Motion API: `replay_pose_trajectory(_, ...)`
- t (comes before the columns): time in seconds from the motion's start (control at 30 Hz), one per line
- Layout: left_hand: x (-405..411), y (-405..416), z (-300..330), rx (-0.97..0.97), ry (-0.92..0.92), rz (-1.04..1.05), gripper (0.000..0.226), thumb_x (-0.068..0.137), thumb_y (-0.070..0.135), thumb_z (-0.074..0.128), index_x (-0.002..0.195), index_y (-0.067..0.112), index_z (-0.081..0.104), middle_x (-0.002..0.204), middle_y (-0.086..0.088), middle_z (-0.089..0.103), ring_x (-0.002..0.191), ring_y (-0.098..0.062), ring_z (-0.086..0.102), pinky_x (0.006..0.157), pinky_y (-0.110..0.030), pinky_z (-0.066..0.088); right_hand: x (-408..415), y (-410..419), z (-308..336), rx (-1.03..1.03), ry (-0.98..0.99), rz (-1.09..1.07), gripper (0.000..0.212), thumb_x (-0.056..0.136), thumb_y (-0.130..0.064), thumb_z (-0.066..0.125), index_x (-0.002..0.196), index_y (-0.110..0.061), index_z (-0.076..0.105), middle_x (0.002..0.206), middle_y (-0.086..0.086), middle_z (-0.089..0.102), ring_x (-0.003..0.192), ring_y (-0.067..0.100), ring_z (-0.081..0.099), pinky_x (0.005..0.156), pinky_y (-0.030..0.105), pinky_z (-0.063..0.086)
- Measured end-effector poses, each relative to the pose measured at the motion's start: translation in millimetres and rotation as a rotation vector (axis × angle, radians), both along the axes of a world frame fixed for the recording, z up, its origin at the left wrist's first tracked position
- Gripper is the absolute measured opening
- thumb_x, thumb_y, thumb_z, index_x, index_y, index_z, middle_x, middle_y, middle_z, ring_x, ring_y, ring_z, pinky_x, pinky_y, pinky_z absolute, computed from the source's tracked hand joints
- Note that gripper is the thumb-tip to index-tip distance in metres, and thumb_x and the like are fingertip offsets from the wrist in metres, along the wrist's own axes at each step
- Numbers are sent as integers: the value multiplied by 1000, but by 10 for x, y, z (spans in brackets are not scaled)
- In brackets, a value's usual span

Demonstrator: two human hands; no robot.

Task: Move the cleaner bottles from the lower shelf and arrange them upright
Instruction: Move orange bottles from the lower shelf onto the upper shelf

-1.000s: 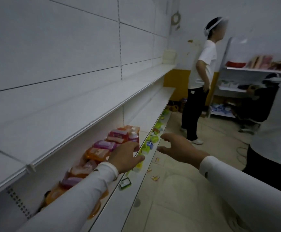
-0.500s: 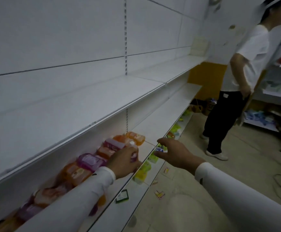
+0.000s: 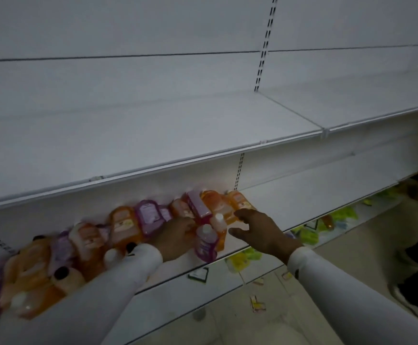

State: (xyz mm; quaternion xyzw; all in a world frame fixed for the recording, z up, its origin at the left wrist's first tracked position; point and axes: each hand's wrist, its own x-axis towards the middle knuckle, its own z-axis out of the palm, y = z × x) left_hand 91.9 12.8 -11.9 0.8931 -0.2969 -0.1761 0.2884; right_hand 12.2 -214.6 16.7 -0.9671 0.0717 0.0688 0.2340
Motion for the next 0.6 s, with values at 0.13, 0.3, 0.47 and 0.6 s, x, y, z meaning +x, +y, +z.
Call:
replay_pose_trajectory(0.13, 282, -291, -233, 49, -49, 33, 27, 83, 42, 63, 92, 17, 60, 91, 2, 65, 86, -16, 62, 74, -31, 49, 324, -344, -161, 4, 30, 36, 63, 89, -48, 61, 142, -17, 45, 139, 3, 54, 125, 18, 53, 96, 25, 41)
replay_pose_trajectory(0.3, 603, -748, -403, 68, -25, 19, 14, 88, 33, 61, 81, 27, 50, 80, 6, 56, 77, -16, 56, 66, -27, 41, 659, -780, -323, -3, 92, 56, 56, 89, -45, 63, 137, -19, 50, 132, 4, 59, 118, 20, 56, 93, 26, 43)
replay_pose_trajectory(0.47, 773, -991, -589, 95, 18, 75, 8, 88, 33, 62, 89, 30, 55, 95, 3, 65, 89, -19, 63, 83, -36, 52, 909, -1132, -553, 14, 150, 90, 62, 88, -49, 62, 139, -18, 47, 132, 4, 58, 118, 21, 56, 94, 28, 44)
replay_pose_trajectory(0.6, 772, -1189, -707, 199, 13, 137, 30, 91, 27, 61, 120, 18, 60, 118, -2, 63, 109, -22, 59, 95, -37, 47, 1069, -1351, -766, 27, 171, 179, 57, 89, -48, 60, 138, -20, 48, 134, 4, 57, 120, 22, 54, 93, 26, 42)
